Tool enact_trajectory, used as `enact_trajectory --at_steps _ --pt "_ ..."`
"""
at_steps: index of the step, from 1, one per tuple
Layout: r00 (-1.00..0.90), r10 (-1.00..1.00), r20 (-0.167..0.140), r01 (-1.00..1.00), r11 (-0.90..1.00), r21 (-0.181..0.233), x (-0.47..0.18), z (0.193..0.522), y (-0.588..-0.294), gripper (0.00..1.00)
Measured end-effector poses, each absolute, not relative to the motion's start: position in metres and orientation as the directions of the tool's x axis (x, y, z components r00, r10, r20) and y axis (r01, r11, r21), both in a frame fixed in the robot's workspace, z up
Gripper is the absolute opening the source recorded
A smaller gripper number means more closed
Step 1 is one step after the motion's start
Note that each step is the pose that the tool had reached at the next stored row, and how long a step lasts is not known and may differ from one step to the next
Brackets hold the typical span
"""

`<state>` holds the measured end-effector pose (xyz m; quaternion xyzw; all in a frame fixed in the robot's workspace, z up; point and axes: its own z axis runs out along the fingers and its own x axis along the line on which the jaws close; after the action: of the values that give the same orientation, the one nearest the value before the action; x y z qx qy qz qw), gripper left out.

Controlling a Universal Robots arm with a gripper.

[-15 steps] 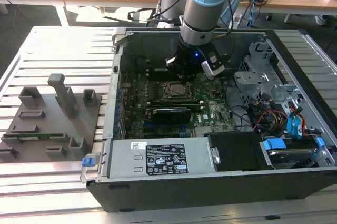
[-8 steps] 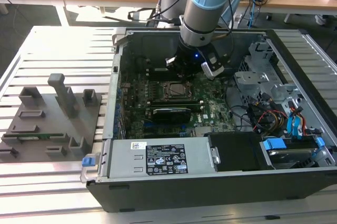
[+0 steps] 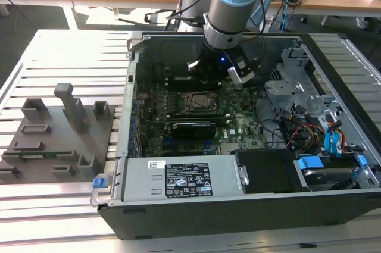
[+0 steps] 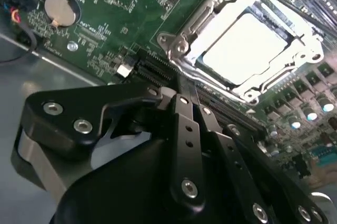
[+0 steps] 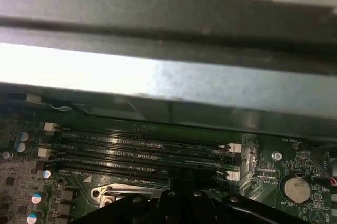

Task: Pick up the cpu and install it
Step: 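Install the first cpu locking lever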

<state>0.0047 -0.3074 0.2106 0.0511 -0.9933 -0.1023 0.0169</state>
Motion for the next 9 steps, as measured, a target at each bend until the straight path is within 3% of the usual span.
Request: enact_trajectory --at_steps 6,9 --pt "-0.994 -0.103 0.029 -0.098 0.984 0.152 0.0047 0.214 -0.3128 0.11" --pt "-0.994 -0.102 0.035 -0.098 0.99 0.097 0.0047 0.2145 -0.3158 0.11"
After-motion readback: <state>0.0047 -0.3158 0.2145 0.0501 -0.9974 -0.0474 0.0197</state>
